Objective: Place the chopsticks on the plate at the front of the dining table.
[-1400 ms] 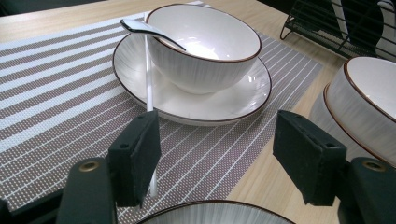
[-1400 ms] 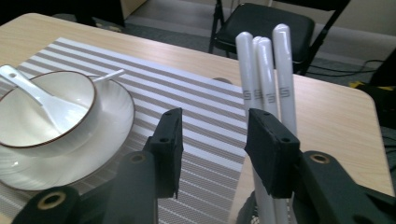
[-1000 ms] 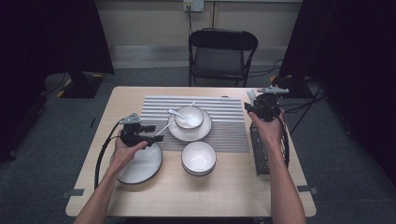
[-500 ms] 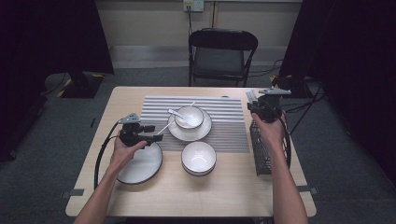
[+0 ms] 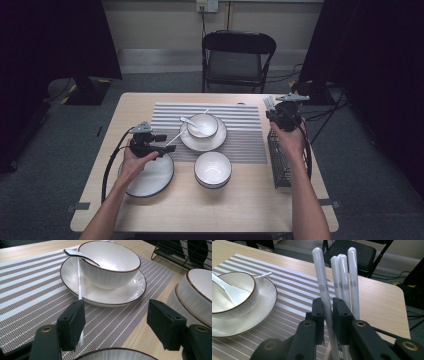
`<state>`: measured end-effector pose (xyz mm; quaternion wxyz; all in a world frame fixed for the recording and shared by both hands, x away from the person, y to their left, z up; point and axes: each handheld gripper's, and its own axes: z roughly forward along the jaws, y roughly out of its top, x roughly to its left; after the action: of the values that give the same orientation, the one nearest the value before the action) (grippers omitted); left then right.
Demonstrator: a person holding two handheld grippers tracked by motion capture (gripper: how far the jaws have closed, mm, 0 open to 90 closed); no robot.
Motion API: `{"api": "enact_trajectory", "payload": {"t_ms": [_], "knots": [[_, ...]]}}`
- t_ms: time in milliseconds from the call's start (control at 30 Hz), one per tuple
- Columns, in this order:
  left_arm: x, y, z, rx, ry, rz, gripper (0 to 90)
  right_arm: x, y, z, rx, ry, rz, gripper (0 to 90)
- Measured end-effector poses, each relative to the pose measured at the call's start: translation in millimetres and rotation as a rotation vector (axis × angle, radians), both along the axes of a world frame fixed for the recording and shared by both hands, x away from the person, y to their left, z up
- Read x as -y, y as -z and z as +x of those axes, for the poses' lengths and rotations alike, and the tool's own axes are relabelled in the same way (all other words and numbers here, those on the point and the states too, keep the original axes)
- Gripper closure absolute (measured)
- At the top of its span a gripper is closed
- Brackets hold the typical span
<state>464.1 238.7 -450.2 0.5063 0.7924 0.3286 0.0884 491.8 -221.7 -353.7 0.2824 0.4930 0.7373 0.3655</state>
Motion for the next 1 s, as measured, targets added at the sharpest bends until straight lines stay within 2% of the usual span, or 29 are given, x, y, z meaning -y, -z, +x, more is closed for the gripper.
{"api": "enact_trajectory", "payload": {"t_ms": [167,267,367,467,733,833,900,1000], "knots": [[-0.5,-1.1,0.0,0.006,0.004,0.004,28.9,-0.4,-2.2,-6.4,0.056,0.005,-0.026,82.9],[-0.4,-1.4,-0.1,0.006,-0.001,0.004,27.3,1.5,-3.6,-8.4,0.071,0.013,-0.023,83.5],[0.4,-1.7,-0.4,0.004,-0.002,0.004,26.4,6.4,-8.1,-13.1,0.105,0.029,-0.016,84.9],[0.8,-2.0,-0.6,0.004,-0.003,0.005,23.7,10.5,-10.5,-15.7,0.114,0.033,0.012,85.0],[1.3,-4.0,-1.4,0.014,-0.015,0.008,17.7,16.6,-15.7,-22.0,0.141,0.046,0.024,85.1],[1.5,-4.6,-2.2,0.017,-0.017,0.017,17.1,18.8,-17.2,-23.6,0.149,0.044,0.034,85.1],[1.4,-5.7,-2.8,0.021,-0.018,0.009,17.3,19.9,-17.2,-24.7,0.150,0.038,0.040,85.1],[0.4,-8.4,-3.7,0.029,-0.032,0.011,20.2,20.7,-17.9,-26.3,0.158,0.040,0.046,85.1]]}}
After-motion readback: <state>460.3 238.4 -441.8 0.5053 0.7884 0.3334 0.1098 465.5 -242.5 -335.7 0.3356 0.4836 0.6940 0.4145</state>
